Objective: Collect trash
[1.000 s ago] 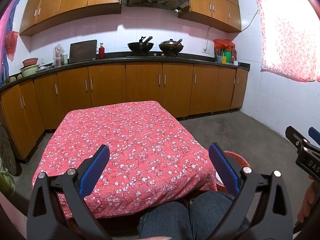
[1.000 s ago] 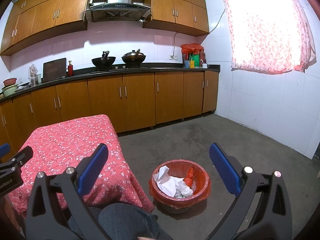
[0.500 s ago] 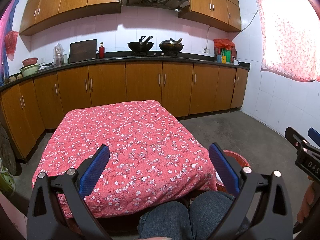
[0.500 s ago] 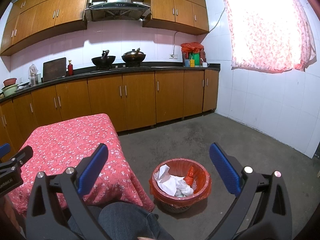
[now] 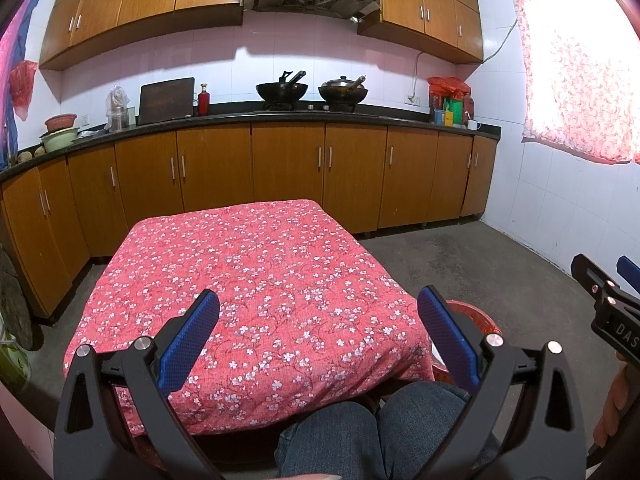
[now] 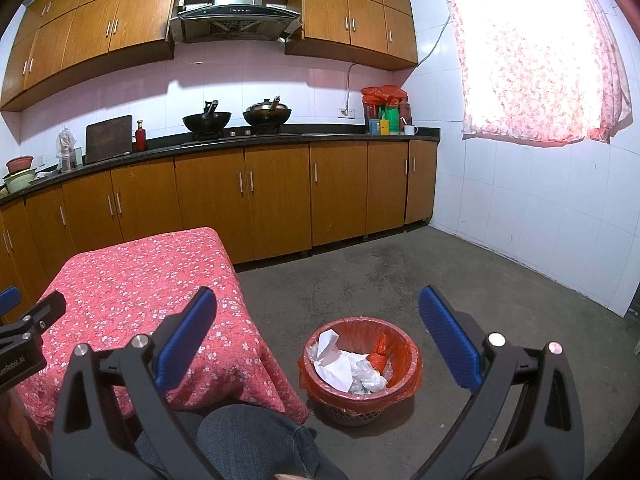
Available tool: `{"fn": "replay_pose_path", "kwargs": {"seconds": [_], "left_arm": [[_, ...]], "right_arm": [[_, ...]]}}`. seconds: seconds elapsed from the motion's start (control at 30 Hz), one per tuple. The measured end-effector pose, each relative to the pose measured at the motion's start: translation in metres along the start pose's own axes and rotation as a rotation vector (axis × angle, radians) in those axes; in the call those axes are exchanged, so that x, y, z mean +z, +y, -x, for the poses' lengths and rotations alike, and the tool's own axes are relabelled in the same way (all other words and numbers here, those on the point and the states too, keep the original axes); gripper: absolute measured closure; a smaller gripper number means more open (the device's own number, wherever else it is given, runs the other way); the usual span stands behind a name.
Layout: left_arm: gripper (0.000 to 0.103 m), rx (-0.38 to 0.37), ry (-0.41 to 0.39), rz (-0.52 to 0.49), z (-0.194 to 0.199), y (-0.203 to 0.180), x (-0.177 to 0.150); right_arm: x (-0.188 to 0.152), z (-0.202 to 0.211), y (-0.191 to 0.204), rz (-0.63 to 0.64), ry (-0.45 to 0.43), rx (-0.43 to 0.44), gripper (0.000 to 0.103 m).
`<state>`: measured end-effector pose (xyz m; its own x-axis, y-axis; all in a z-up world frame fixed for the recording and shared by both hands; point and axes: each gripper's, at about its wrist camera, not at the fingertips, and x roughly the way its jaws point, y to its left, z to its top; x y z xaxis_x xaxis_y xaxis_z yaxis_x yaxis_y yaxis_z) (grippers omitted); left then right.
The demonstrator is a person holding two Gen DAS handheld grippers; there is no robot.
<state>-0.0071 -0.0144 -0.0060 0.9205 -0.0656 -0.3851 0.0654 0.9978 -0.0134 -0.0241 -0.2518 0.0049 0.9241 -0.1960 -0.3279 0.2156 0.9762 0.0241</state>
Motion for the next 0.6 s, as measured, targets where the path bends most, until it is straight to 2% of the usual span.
{"fn": "replay_pose_path", "kwargs": {"seconds": [0.6], "left_arm": [[0.005,0.007,0.001,0.007,-0.0005,-0.0014,-0.0032]], "right_arm": [[-0.0007,0.0003,0.0004,-0.001,0.0,0.0,0.004]]}}
